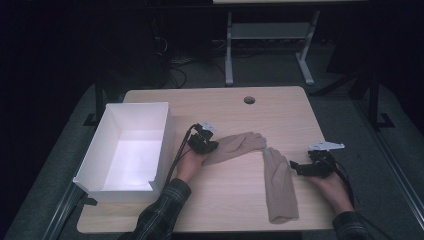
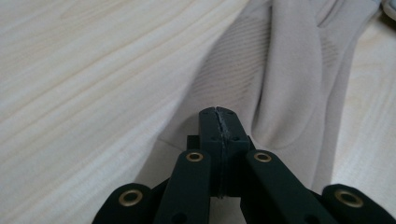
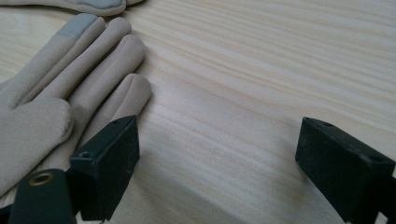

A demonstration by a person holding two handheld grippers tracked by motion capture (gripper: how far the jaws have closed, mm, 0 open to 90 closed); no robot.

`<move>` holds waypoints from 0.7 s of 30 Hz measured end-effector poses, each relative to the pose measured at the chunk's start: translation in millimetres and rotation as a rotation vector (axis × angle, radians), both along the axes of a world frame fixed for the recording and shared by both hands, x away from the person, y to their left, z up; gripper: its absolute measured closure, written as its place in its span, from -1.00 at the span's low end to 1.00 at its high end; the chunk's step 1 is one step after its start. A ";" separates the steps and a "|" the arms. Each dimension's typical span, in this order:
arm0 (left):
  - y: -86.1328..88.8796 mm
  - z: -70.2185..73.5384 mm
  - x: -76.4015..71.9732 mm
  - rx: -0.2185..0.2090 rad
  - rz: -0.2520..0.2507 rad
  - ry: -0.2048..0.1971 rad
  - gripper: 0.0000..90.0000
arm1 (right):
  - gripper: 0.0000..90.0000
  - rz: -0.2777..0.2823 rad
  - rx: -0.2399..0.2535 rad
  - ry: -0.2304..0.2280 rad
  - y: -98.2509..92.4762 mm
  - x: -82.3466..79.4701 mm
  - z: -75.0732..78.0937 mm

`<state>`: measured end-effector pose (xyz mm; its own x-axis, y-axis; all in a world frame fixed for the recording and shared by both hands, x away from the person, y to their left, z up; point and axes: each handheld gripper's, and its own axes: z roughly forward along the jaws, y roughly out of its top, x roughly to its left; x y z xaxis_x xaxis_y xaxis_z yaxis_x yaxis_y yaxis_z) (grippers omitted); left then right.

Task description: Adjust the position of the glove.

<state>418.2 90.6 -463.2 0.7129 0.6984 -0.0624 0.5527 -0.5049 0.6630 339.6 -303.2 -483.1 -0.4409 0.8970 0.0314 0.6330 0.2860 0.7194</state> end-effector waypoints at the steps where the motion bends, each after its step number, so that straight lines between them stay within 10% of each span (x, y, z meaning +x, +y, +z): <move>1: 0.1 0.2 -1.6 0.000 -0.001 0.005 0.99 | -0.71 0.000 0.000 0.000 0.0 0.0 -0.1; 21: 4.4 4.1 -48.9 -0.018 -0.116 0.109 0.99 | -0.71 0.010 0.000 0.000 0.2 -0.2 0.0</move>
<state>369.3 95.0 -459.1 0.7768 0.6101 -0.1558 0.5607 -0.5576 0.6121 339.4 -302.9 -483.1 -0.4497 0.8926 0.0314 0.6299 0.2921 0.7197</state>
